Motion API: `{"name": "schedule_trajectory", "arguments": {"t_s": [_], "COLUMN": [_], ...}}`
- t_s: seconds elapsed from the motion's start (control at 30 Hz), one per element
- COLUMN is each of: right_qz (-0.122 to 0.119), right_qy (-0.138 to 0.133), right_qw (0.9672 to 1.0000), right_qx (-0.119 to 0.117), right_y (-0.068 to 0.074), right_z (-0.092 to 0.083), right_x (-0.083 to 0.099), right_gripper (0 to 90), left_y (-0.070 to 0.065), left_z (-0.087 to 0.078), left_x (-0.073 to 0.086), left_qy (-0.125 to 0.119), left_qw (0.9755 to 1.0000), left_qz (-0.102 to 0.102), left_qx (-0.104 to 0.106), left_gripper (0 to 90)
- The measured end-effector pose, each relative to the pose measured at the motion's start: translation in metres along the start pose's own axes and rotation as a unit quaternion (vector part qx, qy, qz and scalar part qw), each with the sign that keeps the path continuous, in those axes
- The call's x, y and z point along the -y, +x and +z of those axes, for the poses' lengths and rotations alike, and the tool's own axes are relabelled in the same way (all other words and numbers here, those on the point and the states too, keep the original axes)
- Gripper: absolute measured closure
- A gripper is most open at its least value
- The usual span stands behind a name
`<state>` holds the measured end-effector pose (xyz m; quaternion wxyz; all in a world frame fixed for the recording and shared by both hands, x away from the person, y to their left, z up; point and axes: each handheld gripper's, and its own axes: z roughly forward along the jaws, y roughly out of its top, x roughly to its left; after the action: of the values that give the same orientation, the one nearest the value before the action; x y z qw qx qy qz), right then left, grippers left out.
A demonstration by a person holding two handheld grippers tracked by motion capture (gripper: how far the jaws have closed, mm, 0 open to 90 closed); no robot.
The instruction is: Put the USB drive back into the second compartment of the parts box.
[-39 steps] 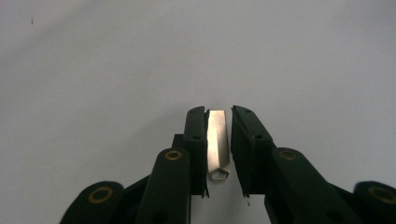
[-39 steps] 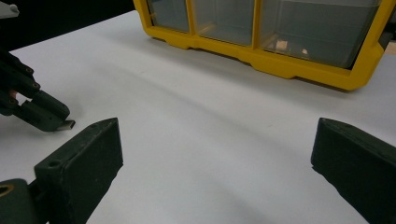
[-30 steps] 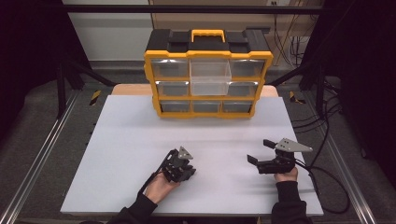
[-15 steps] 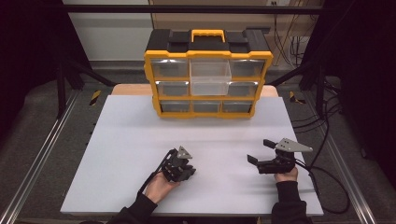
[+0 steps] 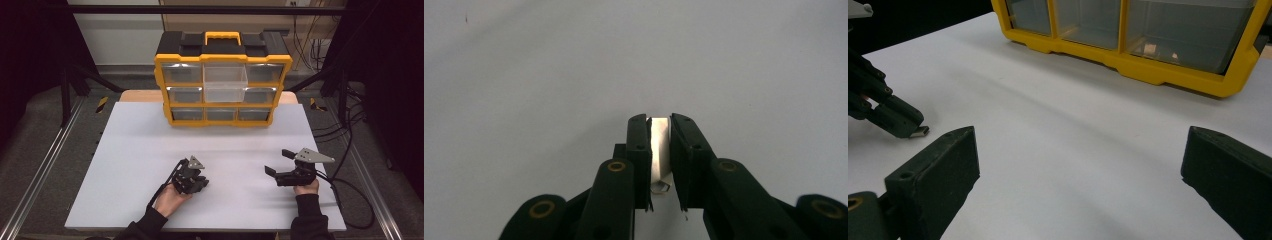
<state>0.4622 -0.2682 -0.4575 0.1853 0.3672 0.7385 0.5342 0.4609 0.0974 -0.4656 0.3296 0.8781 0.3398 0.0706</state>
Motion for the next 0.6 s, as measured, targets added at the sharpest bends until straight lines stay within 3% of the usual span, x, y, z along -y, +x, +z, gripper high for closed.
{"name": "schedule_trajectory", "arguments": {"t_s": [0.6], "right_qz": [0.000], "right_qy": [0.001], "right_qw": [1.0000], "right_qx": [0.000], "right_y": [0.000], "right_z": [0.000], "right_x": [0.000], "right_gripper": [2.7], "left_y": [0.004], "left_z": [-0.018], "left_x": [-0.004], "left_qy": [-0.021], "left_qw": [0.9998], "left_qz": [-0.006], "left_qx": [0.002], "left_gripper": [79.1]}}
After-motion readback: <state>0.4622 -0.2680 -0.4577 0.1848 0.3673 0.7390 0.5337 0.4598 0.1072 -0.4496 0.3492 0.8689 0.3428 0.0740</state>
